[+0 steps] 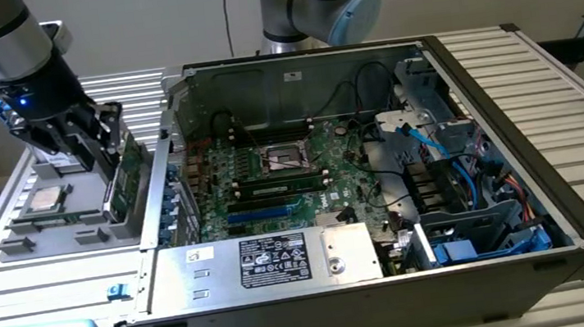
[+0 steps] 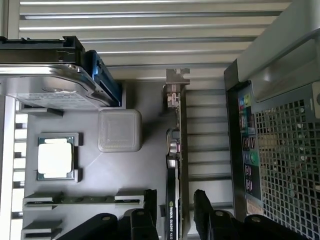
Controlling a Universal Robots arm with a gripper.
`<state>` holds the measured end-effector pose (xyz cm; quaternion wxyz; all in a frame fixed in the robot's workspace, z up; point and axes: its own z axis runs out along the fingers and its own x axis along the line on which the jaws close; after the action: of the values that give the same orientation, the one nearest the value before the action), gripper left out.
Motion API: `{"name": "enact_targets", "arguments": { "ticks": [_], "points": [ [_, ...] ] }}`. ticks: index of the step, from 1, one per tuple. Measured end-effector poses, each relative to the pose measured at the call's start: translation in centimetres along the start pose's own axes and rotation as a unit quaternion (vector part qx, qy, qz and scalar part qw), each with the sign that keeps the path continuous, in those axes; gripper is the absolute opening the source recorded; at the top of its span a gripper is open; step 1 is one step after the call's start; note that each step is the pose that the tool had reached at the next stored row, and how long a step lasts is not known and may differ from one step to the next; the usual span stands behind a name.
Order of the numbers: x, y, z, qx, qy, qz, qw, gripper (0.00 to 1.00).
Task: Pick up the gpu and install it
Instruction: 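Pick up the gpu and move the gpu toward the slot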
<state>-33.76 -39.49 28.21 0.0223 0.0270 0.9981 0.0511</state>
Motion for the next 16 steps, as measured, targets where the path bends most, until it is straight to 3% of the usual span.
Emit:
{"name": "enact_targets", "arguments": {
  "ticks": [16],
  "points": [
    [-0.1, -0.27, 2.90, 0.0000, -0.0014, 0.003, 1.0000, 0.44]
  ]
}}
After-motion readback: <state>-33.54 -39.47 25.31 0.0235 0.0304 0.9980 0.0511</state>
